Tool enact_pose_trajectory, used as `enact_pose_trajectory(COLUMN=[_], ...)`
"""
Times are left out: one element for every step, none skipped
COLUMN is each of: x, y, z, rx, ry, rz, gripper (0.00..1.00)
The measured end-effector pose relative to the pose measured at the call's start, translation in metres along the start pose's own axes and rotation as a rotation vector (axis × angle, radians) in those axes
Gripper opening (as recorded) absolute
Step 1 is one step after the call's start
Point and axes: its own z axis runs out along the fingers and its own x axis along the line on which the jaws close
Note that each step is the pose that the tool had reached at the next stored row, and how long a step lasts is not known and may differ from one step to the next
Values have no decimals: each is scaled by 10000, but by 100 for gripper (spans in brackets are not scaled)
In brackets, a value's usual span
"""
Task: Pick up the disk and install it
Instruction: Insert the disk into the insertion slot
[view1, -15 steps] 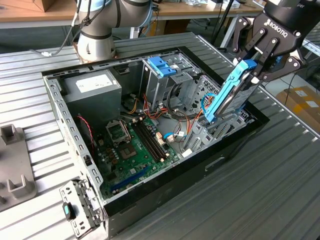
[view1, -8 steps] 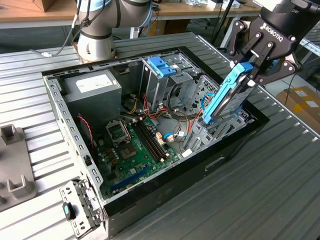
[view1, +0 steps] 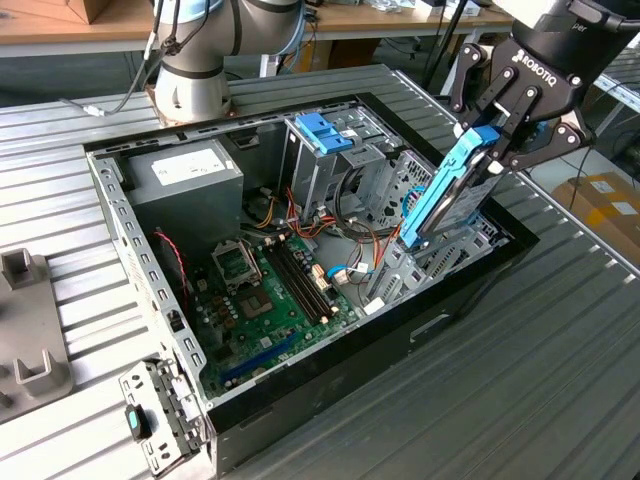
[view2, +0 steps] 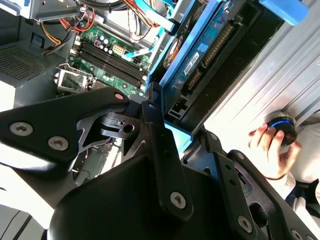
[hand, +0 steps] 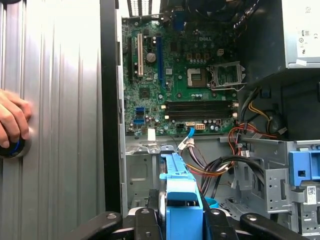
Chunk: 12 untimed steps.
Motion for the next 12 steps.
enact_pose_trajectory(x=[-2,-3,-5,-6,-7,-7,-7,-8,-7,-7,-6,-6], y=[2,3,4,6,7,7,7,7,6,5,5,5], z=[7,15,23,32,38,46,54,66,82,96,104,110], rx=[0,0,-1,-2,-2,-3,-3,-4,-5,-7,-7,-8], ry=[0,-2,-4,-6,-5,-7,-6,-5,-3,-3,-3,1], rz=[-5,-12,-20,-28,-34,-43,-51,-64,-82,-104,-116,-129], gripper=[37,37,37,37,37,37,37,37,37,37,37,37])
